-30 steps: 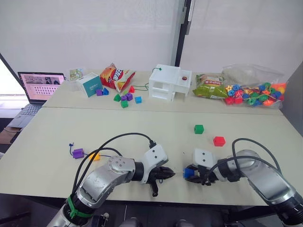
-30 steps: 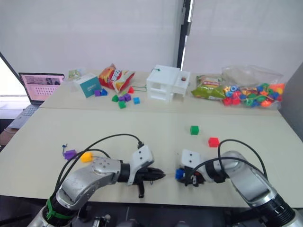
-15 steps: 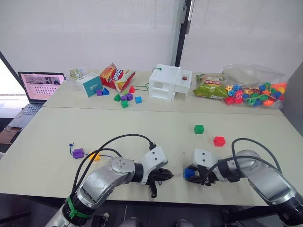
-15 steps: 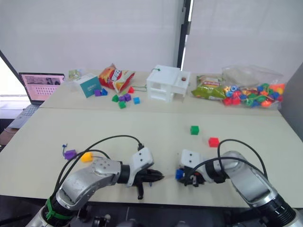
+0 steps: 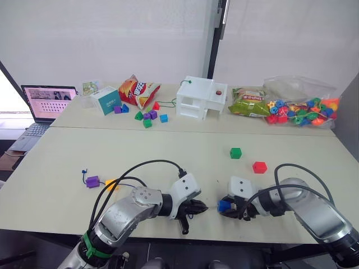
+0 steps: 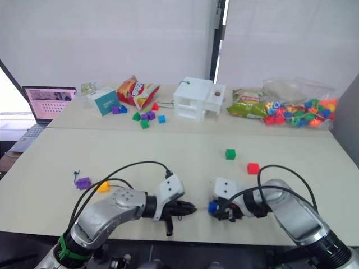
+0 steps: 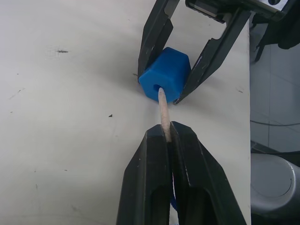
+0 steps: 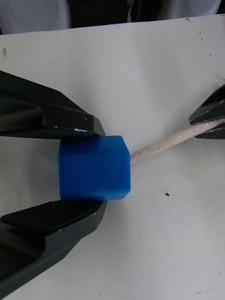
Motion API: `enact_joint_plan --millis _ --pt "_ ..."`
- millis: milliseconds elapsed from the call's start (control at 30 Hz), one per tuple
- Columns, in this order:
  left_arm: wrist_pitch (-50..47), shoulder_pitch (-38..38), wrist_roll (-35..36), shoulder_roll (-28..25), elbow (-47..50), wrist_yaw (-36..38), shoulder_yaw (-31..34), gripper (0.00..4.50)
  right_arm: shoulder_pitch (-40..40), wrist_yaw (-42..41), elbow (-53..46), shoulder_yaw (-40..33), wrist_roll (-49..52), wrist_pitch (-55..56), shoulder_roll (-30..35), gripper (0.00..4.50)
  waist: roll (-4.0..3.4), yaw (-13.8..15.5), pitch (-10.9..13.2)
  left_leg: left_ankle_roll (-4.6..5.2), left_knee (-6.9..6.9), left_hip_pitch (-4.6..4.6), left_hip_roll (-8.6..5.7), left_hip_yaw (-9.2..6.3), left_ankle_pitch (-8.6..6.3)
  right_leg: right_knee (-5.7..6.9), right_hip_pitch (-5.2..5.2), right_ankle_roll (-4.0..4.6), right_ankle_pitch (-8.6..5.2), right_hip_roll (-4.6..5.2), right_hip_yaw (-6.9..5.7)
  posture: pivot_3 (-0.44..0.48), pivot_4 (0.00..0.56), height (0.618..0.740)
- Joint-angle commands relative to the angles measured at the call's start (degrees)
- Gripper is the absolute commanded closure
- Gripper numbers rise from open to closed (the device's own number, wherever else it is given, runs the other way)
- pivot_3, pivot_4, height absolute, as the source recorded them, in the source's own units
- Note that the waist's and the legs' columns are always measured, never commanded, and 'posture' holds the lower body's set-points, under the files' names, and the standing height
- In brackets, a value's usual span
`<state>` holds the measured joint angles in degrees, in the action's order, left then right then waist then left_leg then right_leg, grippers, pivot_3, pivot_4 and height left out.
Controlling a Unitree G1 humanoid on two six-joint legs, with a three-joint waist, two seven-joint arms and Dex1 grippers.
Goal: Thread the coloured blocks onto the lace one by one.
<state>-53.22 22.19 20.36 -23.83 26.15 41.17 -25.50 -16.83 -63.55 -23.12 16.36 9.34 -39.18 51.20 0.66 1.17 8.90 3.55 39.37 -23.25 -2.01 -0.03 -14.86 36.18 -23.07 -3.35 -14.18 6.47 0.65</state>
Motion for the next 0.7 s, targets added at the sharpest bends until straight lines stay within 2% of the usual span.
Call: enact_joint_plan --millis 33,500,600,700 --pt "1.6 2.0 0.3 1.9 0.5 0.1 -1.4 4.5 0.4 -0.2 -1.1 1.5 0.3 -1.0 0.2 3.2 0.0 0.0 0.0 0.0 0.0 0.0 0.0 0.0 0.0 0.0 0.0 0.0 0.0 0.0 0.0 0.0 0.15 0.74" --pt "1.4 3.7 0.8 3.6 1.0 0.3 -3.1 4.5 0.2 -0.1 -0.7 1.8 0.0 -1.1 0.3 3.2 0.0 0.1 0.0 0.0 0.02 0.01 -0.02 0.0 0.0 0.0 0.02 0.0 0.0 0.01 0.0 0.0 0.15 0.74" --pt "2.5 5.0 0.5 6.0 -0.5 0.4 -5.0 4.5 -0.4 -0.1 -0.3 2.3 -0.2 -1.0 -0.2 3.2 0.0 0.2 0.0 0.01 0.02 0.02 -0.03 0.0 0.0 0.0 0.04 -0.01 0.0 0.01 0.0 0.0 0.15 0.74" --pt "3.0 5.1 0.3 6.2 -1.0 1.1 -5.2 4.5 -0.7 -0.1 -0.2 2.4 -0.2 -0.9 -0.4 3.2 0.01 0.4 0.0 0.01 0.1 0.01 -0.04 0.0 0.0 0.0 0.07 -0.01 0.01 0.0 -0.01 0.0 0.15 0.74"
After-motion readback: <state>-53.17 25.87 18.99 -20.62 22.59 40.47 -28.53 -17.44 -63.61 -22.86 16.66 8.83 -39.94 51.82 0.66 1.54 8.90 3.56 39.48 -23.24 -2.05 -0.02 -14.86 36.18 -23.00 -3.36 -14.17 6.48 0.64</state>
